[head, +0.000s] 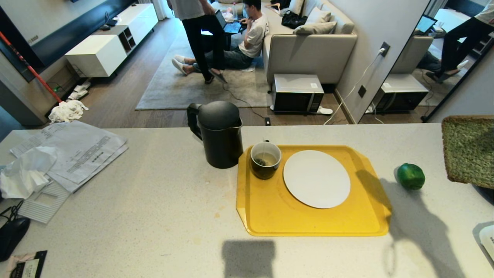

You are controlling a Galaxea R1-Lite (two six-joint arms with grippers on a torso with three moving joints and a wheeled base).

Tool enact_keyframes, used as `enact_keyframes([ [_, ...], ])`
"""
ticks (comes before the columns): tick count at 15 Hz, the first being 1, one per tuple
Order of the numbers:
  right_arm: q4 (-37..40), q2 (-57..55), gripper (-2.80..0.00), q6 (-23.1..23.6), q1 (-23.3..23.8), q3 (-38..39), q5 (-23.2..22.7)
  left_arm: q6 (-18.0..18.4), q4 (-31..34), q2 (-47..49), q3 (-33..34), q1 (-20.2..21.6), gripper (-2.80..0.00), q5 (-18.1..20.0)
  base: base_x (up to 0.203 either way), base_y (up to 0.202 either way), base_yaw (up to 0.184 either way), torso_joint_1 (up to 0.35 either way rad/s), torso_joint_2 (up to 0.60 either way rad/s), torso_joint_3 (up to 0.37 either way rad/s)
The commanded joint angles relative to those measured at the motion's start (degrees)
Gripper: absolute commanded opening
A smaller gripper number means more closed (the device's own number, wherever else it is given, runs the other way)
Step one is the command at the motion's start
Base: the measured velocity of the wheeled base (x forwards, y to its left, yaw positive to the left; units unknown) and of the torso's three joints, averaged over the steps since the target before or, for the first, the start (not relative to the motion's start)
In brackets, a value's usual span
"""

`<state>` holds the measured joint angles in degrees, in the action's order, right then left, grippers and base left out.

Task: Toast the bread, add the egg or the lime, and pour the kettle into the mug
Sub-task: Put the bread slices in the toaster

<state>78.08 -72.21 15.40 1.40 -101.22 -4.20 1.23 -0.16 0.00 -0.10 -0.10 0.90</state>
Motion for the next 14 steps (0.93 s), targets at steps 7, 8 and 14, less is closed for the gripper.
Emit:
enact_keyframes([
  [7, 0.3, -0.1, -2.80, 0.1, -0.1, -1.0, 2.5, 0.0, 0.0, 0.1, 0.0, 0.0, -2.80, 0.0, 0.000, 0.000, 0.000, 0.069, -0.12, -0.061],
  [8, 0.4, -0.4, -2.80, 0.1, -0.1, -1.2, 2.5, 0.0, 0.0, 0.1, 0.0, 0.0, -2.80, 0.0, 0.000, 0.000, 0.000, 0.061, -0.11, -0.048],
  [14, 0.3, -2.1, -2.80, 0.1, -0.1, -2.8, 2.6, 0.0, 0.0, 0.1, 0.0, 0.0, -2.80, 0.0, 0.000, 0.000, 0.000, 0.071, -0.12, -0.056],
])
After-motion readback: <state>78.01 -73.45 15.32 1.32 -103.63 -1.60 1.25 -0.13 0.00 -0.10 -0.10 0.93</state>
